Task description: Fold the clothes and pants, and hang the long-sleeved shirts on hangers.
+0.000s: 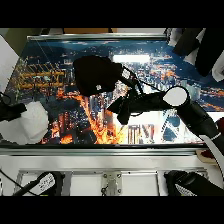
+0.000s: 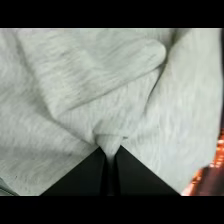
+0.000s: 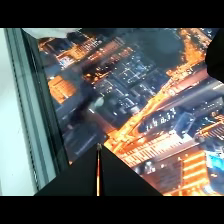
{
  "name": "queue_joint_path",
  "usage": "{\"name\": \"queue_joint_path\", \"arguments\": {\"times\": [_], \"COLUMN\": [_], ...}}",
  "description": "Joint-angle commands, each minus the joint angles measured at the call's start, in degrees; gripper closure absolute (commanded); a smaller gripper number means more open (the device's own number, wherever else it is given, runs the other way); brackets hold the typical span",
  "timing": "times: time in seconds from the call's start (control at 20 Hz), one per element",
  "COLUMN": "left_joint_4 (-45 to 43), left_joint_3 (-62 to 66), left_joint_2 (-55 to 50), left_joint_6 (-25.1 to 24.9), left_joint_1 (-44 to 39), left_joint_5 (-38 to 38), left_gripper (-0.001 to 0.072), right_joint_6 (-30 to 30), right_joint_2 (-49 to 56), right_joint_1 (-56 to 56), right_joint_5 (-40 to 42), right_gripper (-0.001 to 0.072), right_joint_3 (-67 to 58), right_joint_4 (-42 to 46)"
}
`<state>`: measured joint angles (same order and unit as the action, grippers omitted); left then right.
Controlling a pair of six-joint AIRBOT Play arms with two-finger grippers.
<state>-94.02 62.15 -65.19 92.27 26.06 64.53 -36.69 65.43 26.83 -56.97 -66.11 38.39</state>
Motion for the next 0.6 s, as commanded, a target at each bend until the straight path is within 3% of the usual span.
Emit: {"name": "queue_joint_path", "arguments": {"times": [0.0,0.15,0.25,0.3,0.45,0.55], "left_joint_4": [2.73,2.62,2.62,2.51,2.1,2.03], "left_joint_3": [3.54,8.0,11.54,13.4,17.99,19.74], "left_joint_2": [15.17,26.43,30.91,32.46,33.2,30.38], "left_joint_6": [-0.31,1.86,6.01,9.05,15.82,17.75], "left_joint_1": [-6.38,-17.86,-26.73,-31.67,-45.72,-54.01], "left_joint_5": [6.23,8.15,8.48,8.55,8.04,6.95], "left_gripper": [0.0691,0.0691,0.0692,0.0692,0.0692,0.0692], "right_joint_6": [-0.28,-1.7,-1.7,-5.25,-16.63,-26.47], "right_joint_2": [0.39,0.79,0.72,0.28,-3.91,-7.98], "right_joint_1": [0.07,0.04,-0.15,-1.2,-6.6,-11.34], "right_joint_5": [-0.15,-3.15,-4.13,-3.85,-0.5,2.19], "right_gripper": [0.0694,0.0693,0.0695,0.0696,0.0696,0.0696], "right_joint_3": [0.04,0.04,-0.13,-0.35,-1.62,-2.51], "right_joint_4": [-3.69,-14.82,-16.55,-15.87,-5.07,4.61]}}
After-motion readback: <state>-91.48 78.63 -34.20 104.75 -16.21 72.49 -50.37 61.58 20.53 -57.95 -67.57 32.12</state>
